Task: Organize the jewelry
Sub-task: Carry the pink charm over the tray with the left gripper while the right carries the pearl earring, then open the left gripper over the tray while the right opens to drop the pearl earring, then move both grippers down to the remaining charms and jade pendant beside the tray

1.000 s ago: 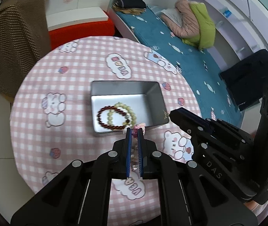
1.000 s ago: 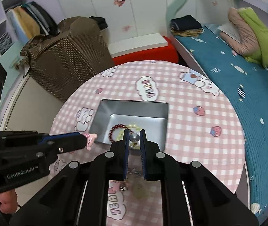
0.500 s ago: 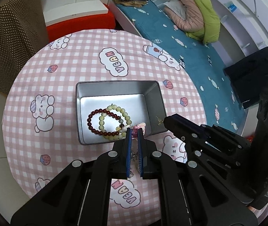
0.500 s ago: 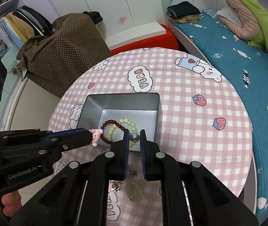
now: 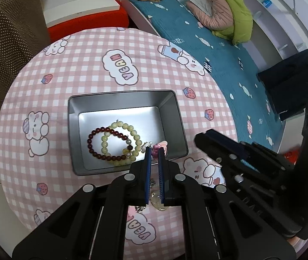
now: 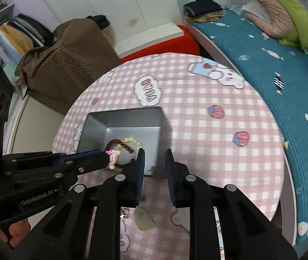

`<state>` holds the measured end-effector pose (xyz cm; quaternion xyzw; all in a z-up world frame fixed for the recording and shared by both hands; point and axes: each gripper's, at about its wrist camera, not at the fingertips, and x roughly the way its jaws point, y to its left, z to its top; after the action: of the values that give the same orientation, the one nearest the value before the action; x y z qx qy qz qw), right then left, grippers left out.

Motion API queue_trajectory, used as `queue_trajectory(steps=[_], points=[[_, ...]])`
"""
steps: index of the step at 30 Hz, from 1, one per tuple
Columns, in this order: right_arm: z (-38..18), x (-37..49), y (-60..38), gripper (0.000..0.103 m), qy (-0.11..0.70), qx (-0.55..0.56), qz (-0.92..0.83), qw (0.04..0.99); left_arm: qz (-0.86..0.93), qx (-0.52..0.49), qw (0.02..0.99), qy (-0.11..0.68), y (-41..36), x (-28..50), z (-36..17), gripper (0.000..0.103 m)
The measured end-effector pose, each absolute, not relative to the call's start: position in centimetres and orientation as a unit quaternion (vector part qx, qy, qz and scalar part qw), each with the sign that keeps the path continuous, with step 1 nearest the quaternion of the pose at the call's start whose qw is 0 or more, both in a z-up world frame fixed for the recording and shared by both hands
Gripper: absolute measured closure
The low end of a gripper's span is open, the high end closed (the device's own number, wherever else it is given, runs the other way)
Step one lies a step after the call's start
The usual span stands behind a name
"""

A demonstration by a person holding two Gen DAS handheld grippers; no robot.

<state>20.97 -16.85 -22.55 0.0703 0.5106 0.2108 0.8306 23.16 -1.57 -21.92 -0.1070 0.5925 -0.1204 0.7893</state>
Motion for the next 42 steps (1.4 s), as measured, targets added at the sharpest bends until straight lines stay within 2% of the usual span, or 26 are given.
queue_trajectory(steps=[7, 8, 9, 10, 15, 25, 28, 29, 31, 33, 35, 38, 42], points=[[-23.0, 20.8, -19.2, 0.083, 0.516, 0.089, 0.179, 0.833, -0.135, -0.088, 0.784, 0.599, -3.3, 24.0, -22.4, 0.095], [-23.1, 20.6, -19.6, 0.083, 0.517, 0.093, 0.173, 0.833, -0.134, -0.081, 0.782, 0.603, -3.5, 24.1, -22.6, 0.093], [-23.2, 20.5, -19.8, 0.082, 0.518, 0.095, 0.168, 0.833, -0.135, -0.081, 0.78, 0.605, -3.6, 24.1, -22.7, 0.082], [-23.2, 20.4, -19.9, 0.081, 0.518, 0.096, 0.165, 0.834, -0.136, -0.083, 0.778, 0.608, -3.7, 24.1, -23.0, 0.078], [-23.1, 19.9, -20.8, 0.076, 0.515, 0.102, 0.151, 0.837, -0.139, -0.075, 0.777, 0.61, -3.9, 24.1, -23.1, 0.078], [-22.6, 19.3, -20.5, 0.074, 0.51, 0.098, 0.151, 0.841, -0.141, -0.074, 0.781, 0.604, -3.7, 23.2, -22.5, 0.078], [-22.5, 18.9, -20.3, 0.067, 0.509, 0.096, 0.152, 0.842, -0.14, -0.075, 0.783, 0.602, -3.5, 22.8, -22.2, 0.078], [-22.5, 18.8, -20.3, 0.062, 0.508, 0.095, 0.151, 0.842, -0.139, -0.076, 0.782, 0.602, -3.4, 22.5, -22.1, 0.078], [-22.5, 18.7, -20.2, 0.054, 0.509, 0.095, 0.151, 0.842, -0.137, -0.079, 0.783, 0.601, -3.1, 22.1, -22.0, 0.071], [-22.5, 18.4, -20.0, 0.046, 0.51, 0.092, 0.15, 0.842, -0.136, -0.08, 0.784, 0.6, -2.8, 21.7, -21.9, 0.071], [-22.4, 18.1, -19.8, 0.044, 0.509, 0.087, 0.149, 0.843, -0.134, -0.078, 0.785, 0.599, -2.6, 21.1, -21.8, 0.069], [-22.5, 17.6, -19.6, 0.033, 0.51, 0.078, 0.145, 0.844, -0.133, -0.081, 0.785, 0.599, -1.9, 20.0, -21.7, 0.065], [-23.3, 17.1, -19.4, 0.03, 0.522, 0.069, 0.137, 0.839, -0.118, -0.081, 0.783, 0.605, -0.5, 18.4, -22.2, 0.055]])
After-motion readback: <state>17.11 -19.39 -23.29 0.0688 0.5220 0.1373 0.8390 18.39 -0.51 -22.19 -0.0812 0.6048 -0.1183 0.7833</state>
